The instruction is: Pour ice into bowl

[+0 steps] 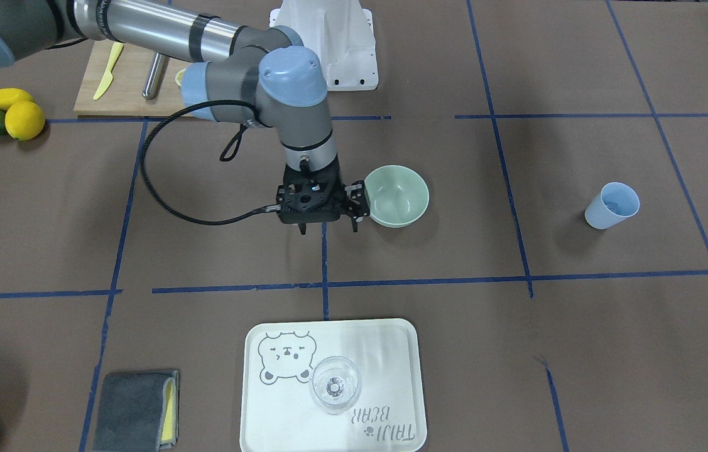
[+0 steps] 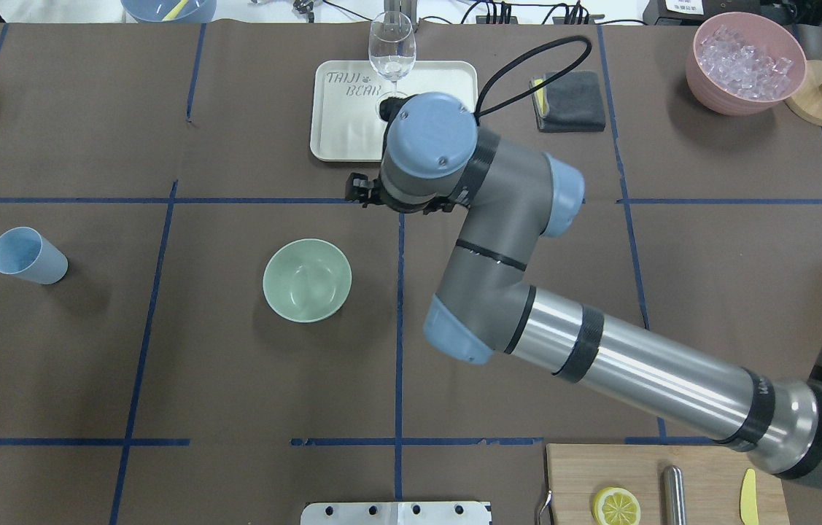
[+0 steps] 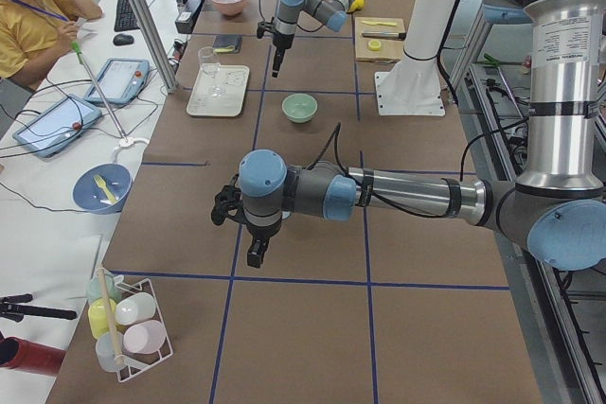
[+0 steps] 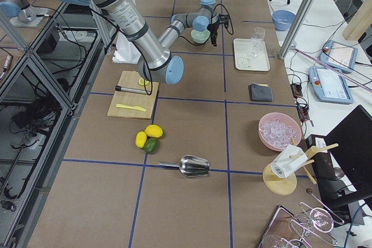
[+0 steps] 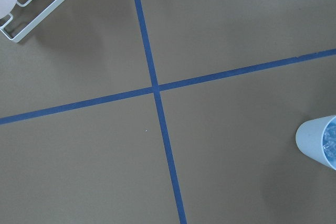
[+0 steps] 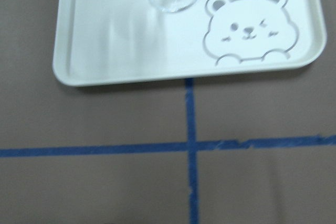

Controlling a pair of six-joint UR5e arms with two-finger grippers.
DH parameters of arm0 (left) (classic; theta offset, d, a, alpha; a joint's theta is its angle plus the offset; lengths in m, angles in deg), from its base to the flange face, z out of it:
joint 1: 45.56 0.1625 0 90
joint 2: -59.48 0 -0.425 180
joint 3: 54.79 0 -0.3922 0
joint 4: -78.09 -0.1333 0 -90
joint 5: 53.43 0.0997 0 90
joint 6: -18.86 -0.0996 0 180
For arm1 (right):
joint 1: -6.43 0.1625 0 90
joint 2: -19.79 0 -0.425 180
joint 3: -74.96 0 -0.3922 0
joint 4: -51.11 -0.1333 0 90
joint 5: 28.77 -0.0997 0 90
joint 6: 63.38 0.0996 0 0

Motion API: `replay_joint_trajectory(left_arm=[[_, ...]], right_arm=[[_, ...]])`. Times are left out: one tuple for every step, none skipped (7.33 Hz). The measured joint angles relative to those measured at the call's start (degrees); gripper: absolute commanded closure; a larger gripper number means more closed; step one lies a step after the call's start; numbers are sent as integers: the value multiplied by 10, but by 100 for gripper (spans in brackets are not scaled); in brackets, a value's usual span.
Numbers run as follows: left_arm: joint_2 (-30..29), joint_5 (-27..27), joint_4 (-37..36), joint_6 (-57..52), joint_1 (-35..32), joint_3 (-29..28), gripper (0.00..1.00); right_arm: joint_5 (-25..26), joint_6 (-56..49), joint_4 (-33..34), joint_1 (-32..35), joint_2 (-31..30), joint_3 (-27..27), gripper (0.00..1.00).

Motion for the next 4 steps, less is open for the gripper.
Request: replay_joint_trajectory(left_arm=[[-1, 1, 1, 0, 1, 4, 0], [-4, 3, 1, 1, 3, 6, 0], [-8, 3, 2, 2, 4, 7, 0], [-12, 4, 6, 1, 4, 7, 0]], right_arm=[[-46, -68, 24, 52, -35, -33, 0], [-99, -143, 37, 105, -71, -58, 0], [-147, -238, 42, 157, -109, -70, 0], [-179, -333, 44, 204, -147, -75, 0]])
